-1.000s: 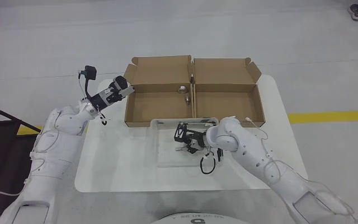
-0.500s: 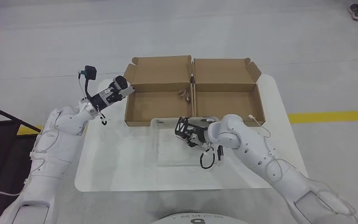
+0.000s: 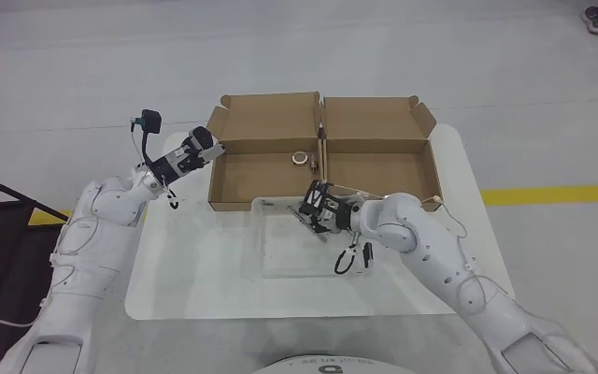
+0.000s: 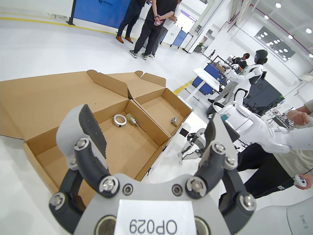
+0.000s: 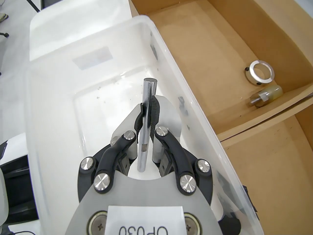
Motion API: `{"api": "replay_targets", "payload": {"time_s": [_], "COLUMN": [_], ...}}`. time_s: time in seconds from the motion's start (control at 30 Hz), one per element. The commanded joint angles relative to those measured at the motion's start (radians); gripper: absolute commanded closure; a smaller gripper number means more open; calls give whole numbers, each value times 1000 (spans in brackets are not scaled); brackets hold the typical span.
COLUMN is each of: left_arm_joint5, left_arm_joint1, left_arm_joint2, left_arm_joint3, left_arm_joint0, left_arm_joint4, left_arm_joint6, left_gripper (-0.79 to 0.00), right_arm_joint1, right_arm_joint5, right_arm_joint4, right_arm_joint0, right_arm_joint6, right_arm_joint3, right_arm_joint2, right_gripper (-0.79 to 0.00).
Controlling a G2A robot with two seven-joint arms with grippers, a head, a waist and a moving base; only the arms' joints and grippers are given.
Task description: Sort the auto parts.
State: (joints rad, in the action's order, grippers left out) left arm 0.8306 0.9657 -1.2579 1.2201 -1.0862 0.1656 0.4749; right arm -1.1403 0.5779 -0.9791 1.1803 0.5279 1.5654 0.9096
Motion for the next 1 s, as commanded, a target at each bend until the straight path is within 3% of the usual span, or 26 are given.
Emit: {"api": "replay_targets", "payload": {"time_s": [0.0,0.13,0.27,0.3,0.4,0.47,0.97], "left_arm_joint5": [0,0,0,0,0,0,0], "left_arm_joint1": [0,0,0,0,0,0,0], "left_arm_joint2": [0,0,0,0,0,0,0], "left_arm_joint3": [0,0,0,0,0,0,0], "left_arm_joint0": [0,0,0,0,0,0,0], "left_arm_joint4": [0,0,0,0,0,0,0], "left_arm_joint6": [0,0,0,0,0,0,0], "left_gripper": [-785,-785,-785,-785,-785,-785,-785], "right_arm_joint1": [4,11,14,14,11,6,-50], "right_arm_joint5": [2,3,0,4,-11,-21,-78], "right_arm_joint4": [-7,-17,-14,-10,5,13,12], "right_arm_joint0": [13,43,53,52,40,27,-89], "right_arm_joint6": [-42,-109,-84,-58,1,23,83], "right_arm_joint3": [17,37,34,27,12,-2,-156], "right_arm_joint2": [16,47,56,51,35,17,-142], "right_gripper": [0,0,0,-120,-317,-372,-314]}}
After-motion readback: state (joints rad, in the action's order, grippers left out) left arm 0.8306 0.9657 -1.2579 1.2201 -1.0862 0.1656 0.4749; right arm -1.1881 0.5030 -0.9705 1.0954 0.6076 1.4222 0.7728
